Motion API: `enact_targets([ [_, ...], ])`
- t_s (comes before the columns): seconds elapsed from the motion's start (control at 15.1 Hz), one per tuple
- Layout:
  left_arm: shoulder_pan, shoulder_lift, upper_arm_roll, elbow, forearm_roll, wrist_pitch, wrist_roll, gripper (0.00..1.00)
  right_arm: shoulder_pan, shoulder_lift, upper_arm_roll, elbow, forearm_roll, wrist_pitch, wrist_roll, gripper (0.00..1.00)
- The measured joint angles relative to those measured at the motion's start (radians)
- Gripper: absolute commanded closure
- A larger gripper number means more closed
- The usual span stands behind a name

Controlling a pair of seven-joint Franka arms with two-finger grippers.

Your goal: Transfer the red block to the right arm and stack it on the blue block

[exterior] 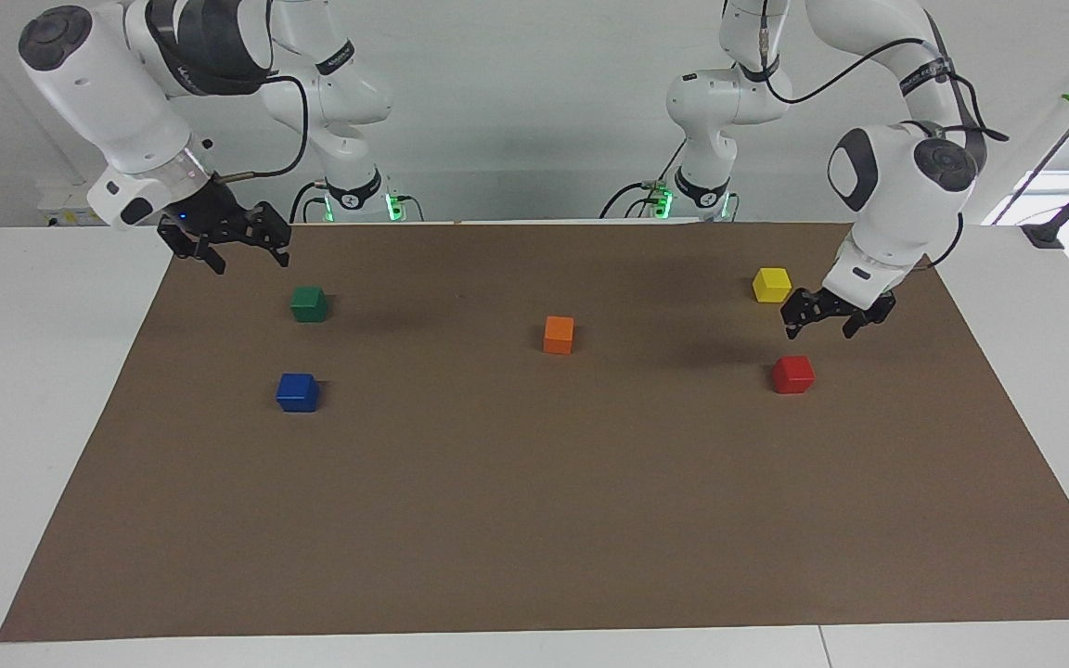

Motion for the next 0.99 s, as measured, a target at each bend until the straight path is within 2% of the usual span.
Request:
enact_targets([
  [0.13, 0.000, 0.040, 0.000, -0.050, 0.002, 0.106, 0.000, 0.00, -0.025, -0.008, 0.000, -0.036, 0.109, 0.008, -0.065, 0.00],
  [0.26, 0.001, 0.066, 0.000, -0.067, 0.003, 0.155, 0.000, 0.00, -0.079, -0.009, -0.001, -0.071, 0.235, 0.009, -0.182, 0.00],
  [0.53, 0.001, 0.096, 0.001, -0.073, 0.005, 0.193, 0.000, 0.00, -0.199, -0.004, -0.006, -0.173, 0.529, -0.027, -0.442, 0.00],
  [0.86, 0.001, 0.120, 0.001, -0.077, 0.005, 0.211, 0.000, 0.00, -0.232, 0.016, -0.006, -0.270, 0.844, -0.163, -0.570, 0.00],
  [0.93, 0.001, 0.120, 0.001, -0.078, 0.005, 0.212, 0.000, 0.03, -0.232, 0.017, -0.006, -0.286, 0.890, -0.193, -0.580, 0.00],
  [0.99, 0.001, 0.120, 0.002, -0.078, 0.005, 0.214, 0.000, 0.17, -0.231, 0.018, -0.005, -0.302, 0.929, -0.221, -0.590, 0.00],
])
